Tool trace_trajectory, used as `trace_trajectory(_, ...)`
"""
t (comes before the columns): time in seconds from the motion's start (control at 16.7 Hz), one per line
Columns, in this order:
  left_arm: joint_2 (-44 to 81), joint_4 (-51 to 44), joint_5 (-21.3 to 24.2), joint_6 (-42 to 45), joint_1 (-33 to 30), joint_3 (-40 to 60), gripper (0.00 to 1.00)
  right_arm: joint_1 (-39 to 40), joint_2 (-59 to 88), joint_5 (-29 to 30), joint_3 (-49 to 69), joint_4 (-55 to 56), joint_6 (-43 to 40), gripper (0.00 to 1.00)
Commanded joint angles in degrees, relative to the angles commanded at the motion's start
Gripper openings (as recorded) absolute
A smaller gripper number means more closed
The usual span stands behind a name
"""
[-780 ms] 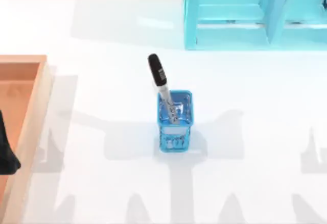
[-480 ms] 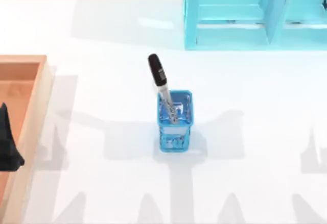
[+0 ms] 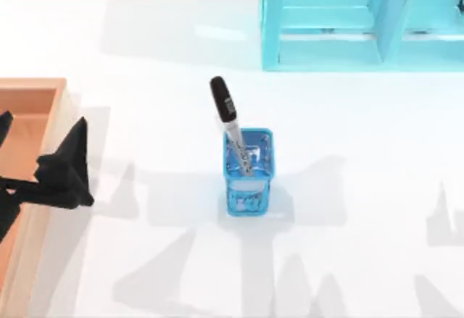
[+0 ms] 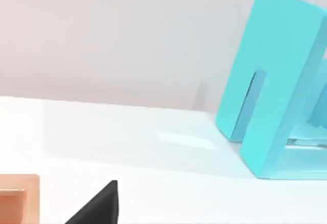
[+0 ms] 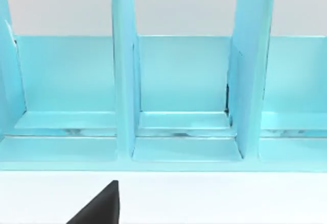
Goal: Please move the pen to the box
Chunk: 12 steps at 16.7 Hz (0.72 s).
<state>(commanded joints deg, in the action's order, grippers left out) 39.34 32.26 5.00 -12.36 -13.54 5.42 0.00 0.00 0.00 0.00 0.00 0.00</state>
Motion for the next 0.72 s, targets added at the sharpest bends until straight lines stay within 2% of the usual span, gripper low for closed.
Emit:
trace_trajectory(0.42,41.98,28.05,4.02,-10.91,-11.65,3.37,1.00,0.00,0.00,0.00,0.00,0.00,0.00,1.00)
trace_trajectory(0.72,59.37,42.59,5.97,-16.34,-17.13,6.11,1.00,0.00,0.00,0.00,0.00,0.00,0.00,1.00)
